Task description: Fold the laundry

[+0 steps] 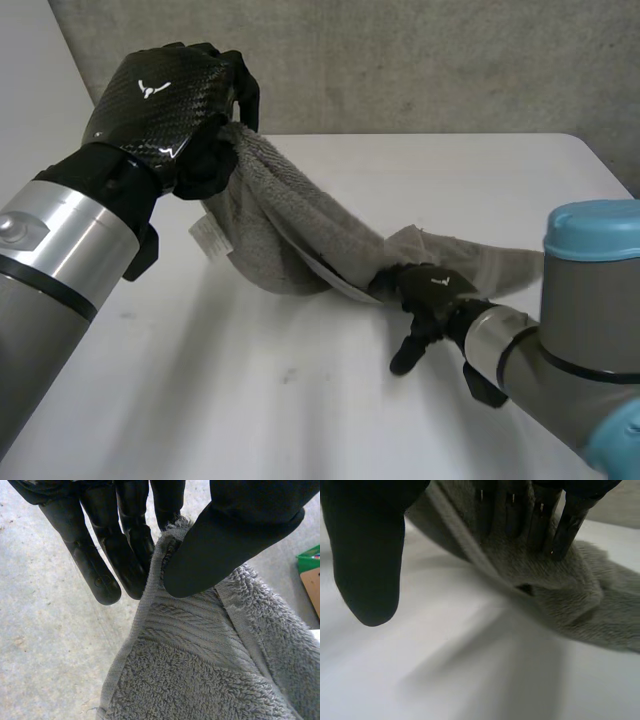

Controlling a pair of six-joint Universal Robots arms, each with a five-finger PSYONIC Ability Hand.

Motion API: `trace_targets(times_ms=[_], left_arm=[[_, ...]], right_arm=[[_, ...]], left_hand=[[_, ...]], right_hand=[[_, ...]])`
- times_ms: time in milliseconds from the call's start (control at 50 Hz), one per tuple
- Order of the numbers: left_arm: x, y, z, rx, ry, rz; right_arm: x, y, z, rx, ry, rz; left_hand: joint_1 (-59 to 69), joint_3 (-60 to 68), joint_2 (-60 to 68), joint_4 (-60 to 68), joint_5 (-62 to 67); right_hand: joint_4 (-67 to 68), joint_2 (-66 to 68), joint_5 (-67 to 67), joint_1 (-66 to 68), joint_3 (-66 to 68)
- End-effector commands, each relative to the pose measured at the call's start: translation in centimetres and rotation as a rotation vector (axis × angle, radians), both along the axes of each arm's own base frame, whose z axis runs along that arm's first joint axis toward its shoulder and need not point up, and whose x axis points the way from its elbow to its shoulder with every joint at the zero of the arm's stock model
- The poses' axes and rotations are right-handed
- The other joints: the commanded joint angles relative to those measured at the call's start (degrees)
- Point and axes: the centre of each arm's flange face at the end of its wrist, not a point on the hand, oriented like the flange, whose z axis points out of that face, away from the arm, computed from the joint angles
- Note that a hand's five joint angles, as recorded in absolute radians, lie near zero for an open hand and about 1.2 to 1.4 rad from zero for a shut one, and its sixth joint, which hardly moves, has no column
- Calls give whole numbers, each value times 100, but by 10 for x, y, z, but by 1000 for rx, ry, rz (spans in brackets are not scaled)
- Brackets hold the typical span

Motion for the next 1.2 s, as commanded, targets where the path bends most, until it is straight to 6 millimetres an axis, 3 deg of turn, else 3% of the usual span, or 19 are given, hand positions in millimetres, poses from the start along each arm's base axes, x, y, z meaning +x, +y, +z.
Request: trace_targets(times_ms=[20,200,300,360,460,580,620,740,800,820,840,880,900,960,1060,1100,1120,1160,1200], left_arm=[[3,12,11,-20,22,-4],[1,31,19,-31,36,-46],[-1,36,21,-34,44,-42],[-1,35,23,-36,49,-35],[-1,35,23,-35,51,-32],[1,32,25,-27,77,-15],[2,32,27,-26,86,-12],[2,28,26,-25,85,-2],[3,24,24,-22,83,11],[3,24,24,-22,83,11],[3,23,24,-20,82,12],[3,23,23,-18,80,13],[3,22,23,-17,79,16],[5,20,23,-17,79,25],[12,10,21,-17,73,64],[15,7,20,-17,71,81],[19,2,20,-19,69,103],[24,-4,20,-17,67,127],[29,-11,17,-8,60,156]], right_arm=[[9,-39,-8,-86,-1,-129],[46,-39,-12,-105,-41,-38],[78,-17,-18,-50,-103,70],[85,-12,-20,-37,-117,89],[98,-8,-31,-12,-147,54],[105,-14,-48,82,-195,10],[114,-3,-59,234,-249,96],[125,15,-63,373,-314,226],[131,28,-62,379,-312,255],[133,33,-61,373,-309,258],[133,33,-61,373,-309,258],[131,28,-57,332,-301,193],[131,28,-57,332,-301,192],[123,16,-47,253,-285,96],[97,-17,-8,101,-282,-32],[67,-43,24,-39,-235,-66],[67,-43,24,-40,-235,-66],[42,-58,61,-214,-149,-70],[33,-60,76,-293,-95,-61]], left_hand=[[1240,1031,1027,1021,1081],[1240,1031,1027,1021,1081],[1240,1031,1027,1021,1081],[1240,1031,1027,1021,1081],[1240,1031,1027,1021,1081],[1240,1031,1027,1021,1081],[1240,1031,1027,1021,1081],[1240,1031,1027,1021,1081],[1240,1031,1027,1021,1081],[1240,1031,1027,1021,1081],[1240,1031,1027,1021,1081],[1240,1031,1027,1021,1081],[1240,1031,1027,1021,1081],[1240,1031,1027,1021,1081],[1240,1031,1027,1021,1081],[1240,1031,1027,1021,1081],[1240,1031,1027,1021,1081],[1240,1031,1027,1021,1081],[1240,1031,1027,1021,1081]], right_hand=[[24,-27,79,176,75],[126,75,181,278,176],[126,75,181,278,176],[143,91,197,295,193],[3116,3064,3170,3268,3166],[2296,2245,2351,2448,2346],[1458,1406,1512,1610,1508],[866,815,921,1018,916],[1673,1622,1728,1825,1724],[3156,3104,3210,3308,3206],[3170,3119,3225,3322,3221],[6331,6279,6385,6482,6381],[6344,6292,6398,6496,6394],[6344,6292,6398,6496,6394],[6344,6292,6398,6496,6394],[6344,6292,6398,6496,6394],[6344,6292,6398,6496,6394],[6344,6292,6398,6496,6394],[6344,6292,6398,6496,6394]])
